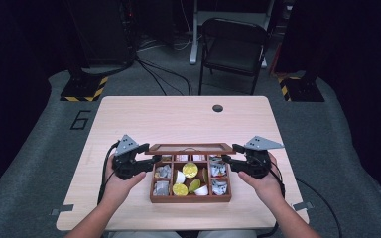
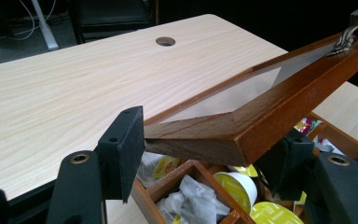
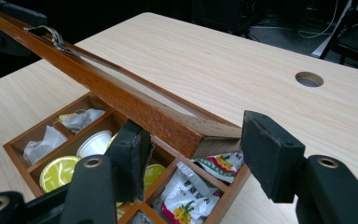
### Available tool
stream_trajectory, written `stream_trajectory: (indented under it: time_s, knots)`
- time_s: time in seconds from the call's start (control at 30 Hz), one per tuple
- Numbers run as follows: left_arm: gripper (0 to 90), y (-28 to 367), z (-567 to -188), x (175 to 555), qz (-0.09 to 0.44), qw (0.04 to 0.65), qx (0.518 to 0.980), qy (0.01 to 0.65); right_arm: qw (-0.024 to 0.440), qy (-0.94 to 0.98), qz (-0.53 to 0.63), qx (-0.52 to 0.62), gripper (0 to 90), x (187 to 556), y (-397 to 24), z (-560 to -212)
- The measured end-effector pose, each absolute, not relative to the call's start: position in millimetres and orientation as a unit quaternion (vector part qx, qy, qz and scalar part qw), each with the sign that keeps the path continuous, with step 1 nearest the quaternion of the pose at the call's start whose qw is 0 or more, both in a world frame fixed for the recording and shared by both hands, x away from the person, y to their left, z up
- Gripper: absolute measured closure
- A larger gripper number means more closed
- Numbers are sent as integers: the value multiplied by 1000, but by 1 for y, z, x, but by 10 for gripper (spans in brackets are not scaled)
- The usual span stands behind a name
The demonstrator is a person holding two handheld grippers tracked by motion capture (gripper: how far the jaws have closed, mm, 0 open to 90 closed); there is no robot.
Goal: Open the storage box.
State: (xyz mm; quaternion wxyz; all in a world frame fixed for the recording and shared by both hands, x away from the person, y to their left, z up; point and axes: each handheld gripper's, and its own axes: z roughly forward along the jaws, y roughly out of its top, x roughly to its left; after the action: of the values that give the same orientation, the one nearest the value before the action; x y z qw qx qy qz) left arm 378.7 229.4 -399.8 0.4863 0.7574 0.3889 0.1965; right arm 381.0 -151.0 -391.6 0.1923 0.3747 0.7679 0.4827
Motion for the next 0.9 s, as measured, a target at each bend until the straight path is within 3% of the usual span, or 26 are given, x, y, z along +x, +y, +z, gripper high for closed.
stream_trajectory:
  time_s: [0.9]
  knots:
    - [386,228,-403,400,196,500,733,416,215,756,482,388,448,406,-145,-393]
